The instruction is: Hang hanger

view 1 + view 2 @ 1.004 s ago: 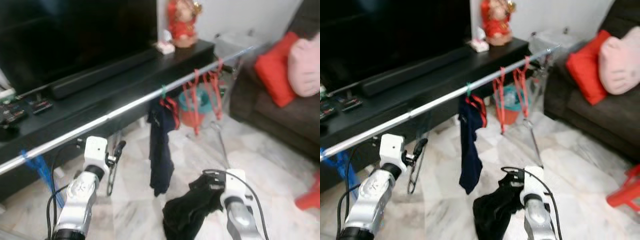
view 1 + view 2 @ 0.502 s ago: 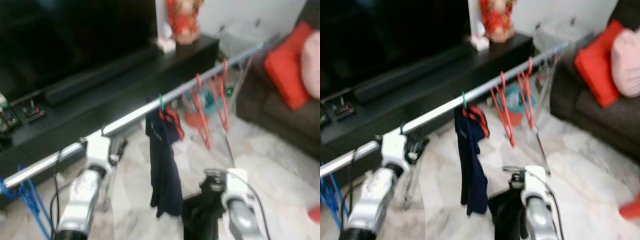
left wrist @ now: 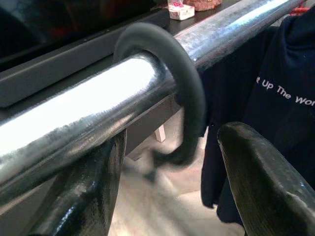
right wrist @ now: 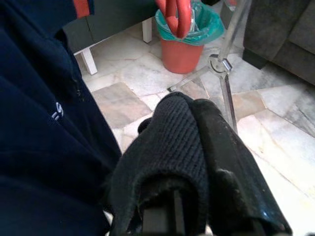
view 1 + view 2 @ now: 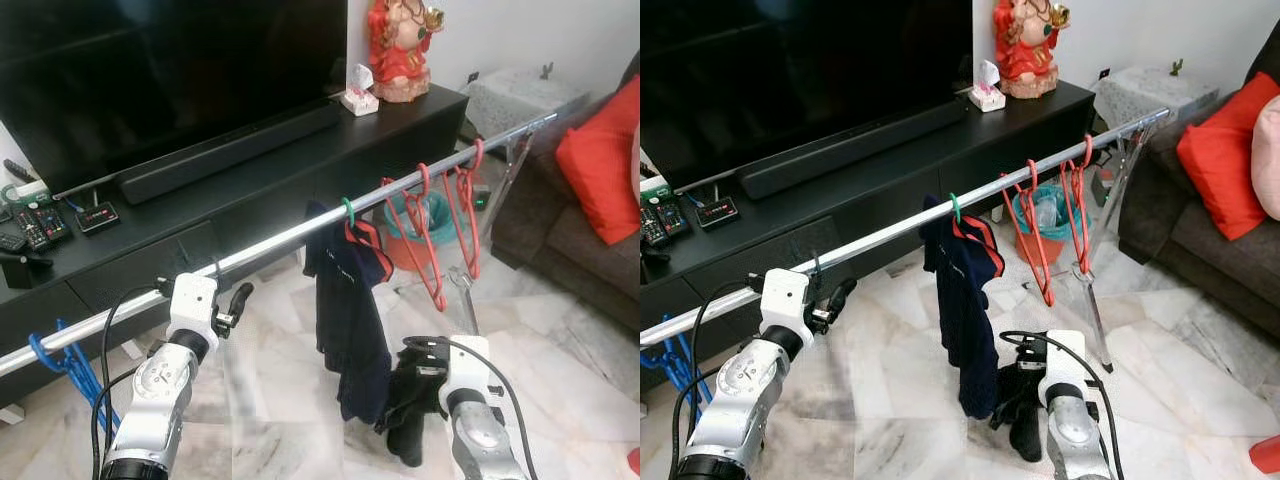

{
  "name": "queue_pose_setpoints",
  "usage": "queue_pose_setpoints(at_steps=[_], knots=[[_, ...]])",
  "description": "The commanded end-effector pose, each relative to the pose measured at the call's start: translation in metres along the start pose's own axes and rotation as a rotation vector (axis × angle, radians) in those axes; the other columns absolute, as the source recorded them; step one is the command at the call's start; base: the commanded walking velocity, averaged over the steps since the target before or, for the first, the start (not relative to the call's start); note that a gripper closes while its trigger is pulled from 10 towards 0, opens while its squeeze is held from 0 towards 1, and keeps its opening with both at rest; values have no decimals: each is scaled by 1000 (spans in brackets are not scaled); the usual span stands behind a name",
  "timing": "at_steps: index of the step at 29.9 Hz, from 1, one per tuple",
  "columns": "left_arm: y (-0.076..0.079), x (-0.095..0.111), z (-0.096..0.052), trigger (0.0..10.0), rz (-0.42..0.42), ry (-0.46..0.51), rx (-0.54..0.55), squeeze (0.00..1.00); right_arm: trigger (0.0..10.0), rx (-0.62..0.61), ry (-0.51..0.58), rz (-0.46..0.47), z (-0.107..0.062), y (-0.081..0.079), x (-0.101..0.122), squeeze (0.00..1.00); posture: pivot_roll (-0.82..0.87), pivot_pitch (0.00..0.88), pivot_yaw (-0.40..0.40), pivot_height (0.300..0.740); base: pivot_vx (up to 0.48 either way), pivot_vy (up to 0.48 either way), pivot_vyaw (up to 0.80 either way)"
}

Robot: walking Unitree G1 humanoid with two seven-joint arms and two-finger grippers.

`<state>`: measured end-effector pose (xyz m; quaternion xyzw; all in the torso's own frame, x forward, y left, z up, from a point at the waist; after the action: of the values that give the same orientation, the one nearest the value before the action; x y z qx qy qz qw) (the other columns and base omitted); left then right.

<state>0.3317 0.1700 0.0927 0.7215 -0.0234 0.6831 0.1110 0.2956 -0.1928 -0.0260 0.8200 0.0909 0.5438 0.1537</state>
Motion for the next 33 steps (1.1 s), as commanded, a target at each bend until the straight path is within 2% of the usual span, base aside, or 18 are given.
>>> queue_pose_setpoints(at_steps=[1, 2, 3, 4, 12, 31, 32, 33], knots=[[-3, -3, 0, 10000, 18, -25, 7, 0, 10000, -3, 14, 5, 1, 0, 4, 0, -100, 0, 47, 740, 0, 0, 0], [-3, -4, 0, 10000, 20, -31, 7, 471, 10000, -2, 13, 5, 1, 0, 4, 0, -100, 0, 47, 740, 0, 0, 0], [-4, -6, 0, 10000, 30, -44, 12, 863, 10000, -1, 13, 4, 1, -1, 4, 0, -99, 0, 47, 740, 0, 0, 0], [-4, -7, 0, 10000, 33, -51, 13, 1000, 10000, 0, 12, 4, 1, -1, 4, 0, -99, 0, 47, 740, 0, 0, 0], [-6, -13, 1, 10000, 55, -95, 21, 1000, 10000, 6, 7, 3, 0, -3, 3, 0, -99, 0, 50, 740, 0, 0, 0], [-8, -10, 2, 10000, 47, -100, 37, 1000, 10000, 11, 4, 4, 1, -5, 3, 0, -96, 0, 51, 740, 0, 0, 0], [-8, -11, 2, 10000, 53, -110, 33, 835, 10000, 13, 3, 3, 1, -5, 3, 0, -96, 0, 51, 740, 0, 0, 0], [-8, -11, 3, 10000, 58, -112, 35, 43, 10000, 14, 3, 2, 1, -5, 3, 0, -96, 0, 51, 740, 0, 0, 0]])
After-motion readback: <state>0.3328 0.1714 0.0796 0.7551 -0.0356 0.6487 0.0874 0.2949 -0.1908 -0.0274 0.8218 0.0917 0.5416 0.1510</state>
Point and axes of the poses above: a point about 5 cm out from each wrist's last joint towards the gripper, its own z axis pointing out of the wrist towards the gripper, its own x axis along the axis of the wrist's last joint, y = z × x, the point moved 4 cm from there along z, pointing out of the wrist towards the gripper, and after that the axes turned 15 degrees about -z, right-handed, at the moved point
